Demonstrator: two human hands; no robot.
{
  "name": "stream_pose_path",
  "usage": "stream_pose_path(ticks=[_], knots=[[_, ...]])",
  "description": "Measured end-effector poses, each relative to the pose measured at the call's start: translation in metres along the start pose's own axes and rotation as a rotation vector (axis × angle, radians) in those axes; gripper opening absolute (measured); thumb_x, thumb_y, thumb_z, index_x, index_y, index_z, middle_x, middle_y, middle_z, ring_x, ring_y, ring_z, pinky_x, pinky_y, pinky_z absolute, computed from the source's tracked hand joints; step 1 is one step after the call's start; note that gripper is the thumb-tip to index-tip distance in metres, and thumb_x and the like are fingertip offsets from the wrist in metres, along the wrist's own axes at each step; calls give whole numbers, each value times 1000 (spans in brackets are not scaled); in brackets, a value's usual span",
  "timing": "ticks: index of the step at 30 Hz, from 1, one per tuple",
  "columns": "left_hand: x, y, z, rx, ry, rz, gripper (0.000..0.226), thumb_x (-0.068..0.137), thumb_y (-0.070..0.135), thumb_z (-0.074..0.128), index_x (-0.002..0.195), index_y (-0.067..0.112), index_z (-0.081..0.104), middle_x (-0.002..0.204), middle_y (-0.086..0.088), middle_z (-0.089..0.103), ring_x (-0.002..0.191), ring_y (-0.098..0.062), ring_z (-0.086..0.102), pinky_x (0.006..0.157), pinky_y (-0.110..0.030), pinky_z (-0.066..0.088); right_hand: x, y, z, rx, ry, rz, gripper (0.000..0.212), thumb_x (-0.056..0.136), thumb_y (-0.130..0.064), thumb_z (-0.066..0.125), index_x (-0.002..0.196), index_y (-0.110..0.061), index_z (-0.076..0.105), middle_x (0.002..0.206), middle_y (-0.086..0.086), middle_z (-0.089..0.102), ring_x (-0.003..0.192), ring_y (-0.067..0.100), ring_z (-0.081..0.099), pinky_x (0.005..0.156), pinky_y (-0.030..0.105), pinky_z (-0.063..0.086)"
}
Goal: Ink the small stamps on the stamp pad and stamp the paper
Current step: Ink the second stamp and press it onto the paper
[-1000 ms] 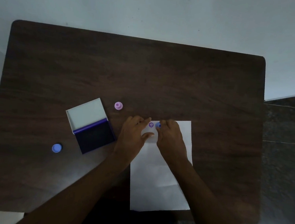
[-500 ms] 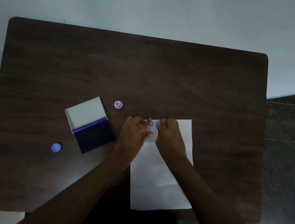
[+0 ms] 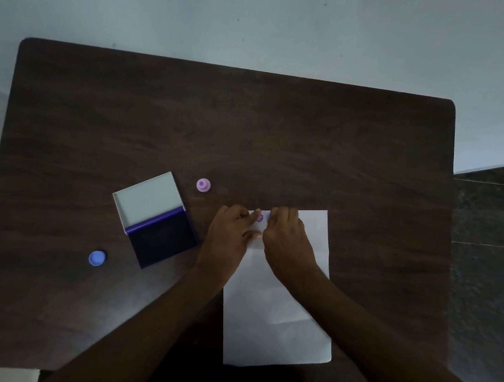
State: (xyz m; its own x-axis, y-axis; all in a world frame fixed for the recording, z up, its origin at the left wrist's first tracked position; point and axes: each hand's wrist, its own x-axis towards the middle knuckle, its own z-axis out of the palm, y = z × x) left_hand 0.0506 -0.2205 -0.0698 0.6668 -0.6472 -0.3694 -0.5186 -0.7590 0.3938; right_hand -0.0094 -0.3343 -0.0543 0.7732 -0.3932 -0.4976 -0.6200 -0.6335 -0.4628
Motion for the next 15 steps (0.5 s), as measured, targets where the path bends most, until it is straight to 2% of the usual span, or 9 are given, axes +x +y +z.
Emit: stream_pose_path(ticks=[4, 8, 15], knots=[[-1, 1, 1, -55, 41, -19, 46, 88, 32, 62, 131, 22, 52, 127, -5, 57, 114, -20, 49, 99, -27, 37, -5, -3, 0, -67, 61, -56, 48, 90, -35, 51, 121, 0, 45, 123, 25, 49, 111, 36, 49, 94, 40, 39], [-1, 2, 1, -62, 64, -24, 44, 87, 32, 63, 129, 21, 54, 125, -6, 58, 112, -21, 50, 97, -28, 38, -4, -2, 0, -10, 19, -64, 54, 85, -28, 64, 127, 0, 45, 131, 24, 48, 117, 37, 47, 101, 41, 35], [-1, 1, 1, -53, 38, -17, 48, 88, 36, 59, 133, 24, 48, 130, -5, 54, 116, -20, 47, 100, -29, 36, -4, 2, 3, -39, 107, -106, 51, 80, -26, 70, 119, 0, 51, 120, 24, 55, 106, 36, 54, 94, 41, 42]])
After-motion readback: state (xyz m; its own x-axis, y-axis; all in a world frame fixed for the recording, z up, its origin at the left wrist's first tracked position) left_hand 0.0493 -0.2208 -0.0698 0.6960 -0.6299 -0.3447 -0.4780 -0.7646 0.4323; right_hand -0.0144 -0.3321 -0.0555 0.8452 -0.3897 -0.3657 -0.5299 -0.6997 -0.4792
